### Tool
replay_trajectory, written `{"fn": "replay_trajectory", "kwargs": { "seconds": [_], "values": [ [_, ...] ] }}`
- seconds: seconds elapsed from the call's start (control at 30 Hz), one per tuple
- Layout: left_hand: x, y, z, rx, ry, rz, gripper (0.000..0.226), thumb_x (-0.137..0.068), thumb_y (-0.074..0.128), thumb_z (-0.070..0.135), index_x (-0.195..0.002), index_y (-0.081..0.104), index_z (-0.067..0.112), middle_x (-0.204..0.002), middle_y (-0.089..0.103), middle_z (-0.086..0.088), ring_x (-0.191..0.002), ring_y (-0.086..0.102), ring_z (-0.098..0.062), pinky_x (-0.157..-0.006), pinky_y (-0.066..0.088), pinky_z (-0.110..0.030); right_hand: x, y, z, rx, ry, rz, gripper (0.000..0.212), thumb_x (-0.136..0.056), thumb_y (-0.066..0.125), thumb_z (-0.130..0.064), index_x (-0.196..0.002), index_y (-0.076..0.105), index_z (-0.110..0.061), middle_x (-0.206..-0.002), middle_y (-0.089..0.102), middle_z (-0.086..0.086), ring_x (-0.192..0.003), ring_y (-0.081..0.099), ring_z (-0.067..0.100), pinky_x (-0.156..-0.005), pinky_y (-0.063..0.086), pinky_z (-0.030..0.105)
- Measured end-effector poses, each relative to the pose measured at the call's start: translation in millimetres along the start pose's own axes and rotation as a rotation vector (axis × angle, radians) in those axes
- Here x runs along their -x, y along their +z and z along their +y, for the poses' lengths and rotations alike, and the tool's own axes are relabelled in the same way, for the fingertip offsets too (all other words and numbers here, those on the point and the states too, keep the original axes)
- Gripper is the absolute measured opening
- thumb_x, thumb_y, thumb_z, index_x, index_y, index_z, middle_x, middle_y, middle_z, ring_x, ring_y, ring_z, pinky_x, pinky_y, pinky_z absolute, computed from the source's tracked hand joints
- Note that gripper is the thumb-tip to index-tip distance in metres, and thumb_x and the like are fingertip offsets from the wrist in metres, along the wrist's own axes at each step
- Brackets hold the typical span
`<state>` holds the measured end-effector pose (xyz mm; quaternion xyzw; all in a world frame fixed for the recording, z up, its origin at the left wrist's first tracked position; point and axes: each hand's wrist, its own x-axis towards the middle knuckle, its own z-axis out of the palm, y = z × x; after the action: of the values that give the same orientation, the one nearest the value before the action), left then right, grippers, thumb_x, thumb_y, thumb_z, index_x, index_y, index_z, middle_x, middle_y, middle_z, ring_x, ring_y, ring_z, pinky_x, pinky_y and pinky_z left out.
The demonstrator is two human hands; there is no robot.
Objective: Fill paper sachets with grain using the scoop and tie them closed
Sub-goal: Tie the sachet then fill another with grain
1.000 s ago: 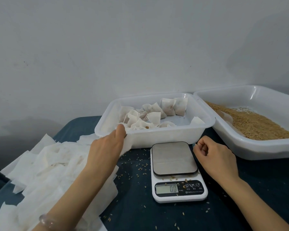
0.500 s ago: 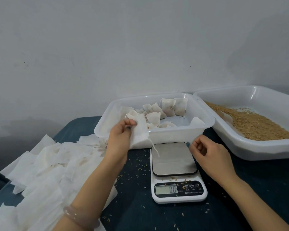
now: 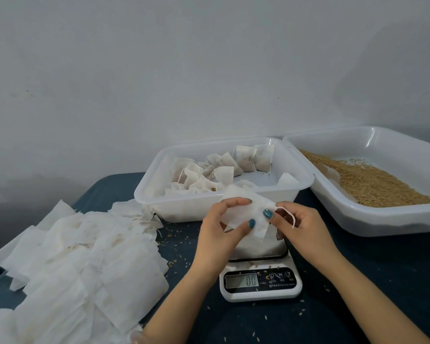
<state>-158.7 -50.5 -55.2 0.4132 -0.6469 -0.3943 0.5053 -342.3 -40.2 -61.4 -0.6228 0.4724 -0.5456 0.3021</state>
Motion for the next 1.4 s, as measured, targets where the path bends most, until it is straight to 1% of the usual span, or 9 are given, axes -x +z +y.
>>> {"fn": "replay_trajectory", "kwargs": {
  "seconds": [0.1,0.23,0.37,0.5,0.6,0.73,0.87,0.97,1.4],
  "values": [
    [1.2,-2.8,-3.3,-0.138,0.012,-0.060,0.033,-0.080,0.080,0.015,-0.102,0.073,0.039,-0.114,0.067,0.013,-0.107,0.058,-0.005,-0.084,0.049,-0.020,0.0,0.5,1.0,-0.005,0.028,-0.009,0.023,-0.080,0.065,-0.047,-0.084,0.073,-0.027,-0.063,0.065,-0.004,-0.049,0.056,0.005,-0.053,0.045,0.013],
    [4.3,1.4,-2.8,-0.011,-0.031,-0.041,0.021,-0.083,0.078,0.010,-0.094,0.076,0.027,-0.103,0.070,0.012,-0.091,0.066,-0.018,-0.067,0.057,-0.019,-0.1,1.1,1.3,-0.013,0.036,-0.034,0.025,-0.080,0.063,-0.052,-0.077,0.072,-0.030,-0.059,0.063,-0.002,-0.049,0.055,0.006,-0.053,0.044,0.013],
    [2.5,0.5,-4.0,0.050,-0.051,0.055,0.018,-0.085,0.076,0.011,-0.078,0.074,0.027,-0.090,0.072,0.010,-0.082,0.068,-0.021,-0.065,0.056,-0.019,0.9,1.9,-2.9,-0.026,0.084,-0.080,0.021,-0.082,0.059,-0.054,-0.078,0.073,-0.039,-0.056,0.065,-0.006,-0.048,0.054,0.003,-0.052,0.041,0.009],
    [1.1,0.6,-5.7,0.224,-0.087,0.126,0.016,-0.088,0.072,0.009,-0.080,0.072,0.022,-0.086,0.072,0.005,-0.077,0.068,-0.013,-0.067,0.060,-0.027,2.8,2.7,-7.1,-0.078,0.090,-0.151,0.015,-0.083,0.063,-0.042,-0.091,0.075,-0.044,-0.085,0.075,-0.007,-0.054,0.060,0.008,-0.050,0.045,0.017],
    [0.6,0.2,-6.4,0.246,-0.062,0.162,0.016,-0.089,0.071,0.008,-0.083,0.071,0.022,-0.091,0.072,0.001,-0.080,0.070,-0.021,-0.067,0.060,-0.028,2.6,2.8,-7.1,-0.082,0.097,-0.147,0.016,-0.082,0.069,-0.031,-0.094,0.077,-0.038,-0.081,0.074,0.002,-0.056,0.062,0.010,-0.052,0.045,0.018],
    [1.2,0.3,-2.4,0.172,-0.013,0.116,0.016,-0.088,0.073,0.010,-0.090,0.073,0.025,-0.099,0.072,0.003,-0.090,0.069,-0.030,-0.067,0.058,-0.024,2.0,2.4,-5.2,-0.071,0.102,-0.138,0.014,-0.085,0.071,-0.021,-0.095,0.078,-0.028,-0.077,0.073,-0.002,-0.056,0.062,0.008,-0.053,0.045,0.012],
    [5.4,3.7,0.9,0.099,0.012,0.053,0.022,-0.086,0.075,0.012,-0.096,0.073,0.031,-0.104,0.070,0.016,-0.083,0.070,-0.029,-0.062,0.053,-0.014,3.1,2.2,-6.1,-0.081,0.100,-0.143,0.010,-0.087,0.070,-0.018,-0.090,0.077,-0.025,-0.077,0.073,-0.003,-0.055,0.061,0.009,-0.053,0.045,0.012],
    [7.5,5.9,2.0,0.055,0.021,0.054,0.018,-0.086,0.077,0.017,-0.090,0.073,0.034,-0.100,0.070,0.014,-0.078,0.070,-0.023,-0.060,0.052,-0.013,3.6,3.1,-7.4,-0.079,0.089,-0.152,0.011,-0.089,0.068,-0.016,-0.088,0.076,-0.024,-0.079,0.073,-0.004,-0.056,0.062,0.010,-0.055,0.048,0.014],
    [5.8,1.8,-3.8,-0.030,0.054,0.090,0.011,-0.085,0.077,0.024,-0.080,0.071,0.031,-0.093,0.070,0.011,-0.085,0.066,-0.018,-0.067,0.058,-0.036,3.2,3.2,-8.0,-0.032,0.086,-0.158,0.008,-0.091,0.067,-0.015,-0.086,0.071,-0.019,-0.079,0.071,-0.004,-0.055,0.060,0.013,-0.055,0.051,0.022]
  ]
}}
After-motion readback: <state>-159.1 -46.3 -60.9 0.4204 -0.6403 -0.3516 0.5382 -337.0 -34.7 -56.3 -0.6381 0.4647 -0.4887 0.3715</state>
